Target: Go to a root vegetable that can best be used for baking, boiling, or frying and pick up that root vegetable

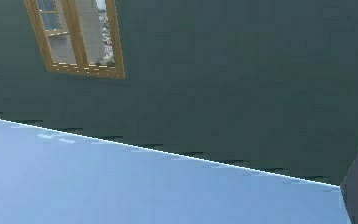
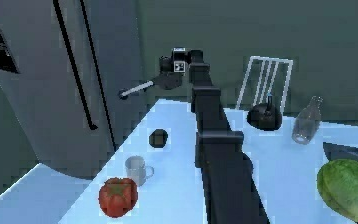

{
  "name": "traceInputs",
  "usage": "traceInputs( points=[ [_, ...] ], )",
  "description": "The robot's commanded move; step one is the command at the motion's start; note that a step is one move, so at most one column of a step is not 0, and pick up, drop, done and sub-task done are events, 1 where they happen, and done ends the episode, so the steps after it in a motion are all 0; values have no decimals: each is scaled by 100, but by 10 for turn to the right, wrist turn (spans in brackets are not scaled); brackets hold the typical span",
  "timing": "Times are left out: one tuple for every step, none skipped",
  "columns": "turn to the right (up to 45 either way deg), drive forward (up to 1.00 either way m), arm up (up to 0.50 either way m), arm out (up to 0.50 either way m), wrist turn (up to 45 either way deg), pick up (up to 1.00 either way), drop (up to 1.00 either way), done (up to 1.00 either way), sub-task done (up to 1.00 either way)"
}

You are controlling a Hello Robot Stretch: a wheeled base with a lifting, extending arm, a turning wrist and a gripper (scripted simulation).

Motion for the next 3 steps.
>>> traceInputs(
  points=[
    [0, 0, 0, 0, 240, 0, 0, 0, 0],
    [0, 0, -30, 0, 0, 0, 0, 0, 0],
    [0, 0, 0, 0, 0, 100, 0, 0, 0]
  ],
)
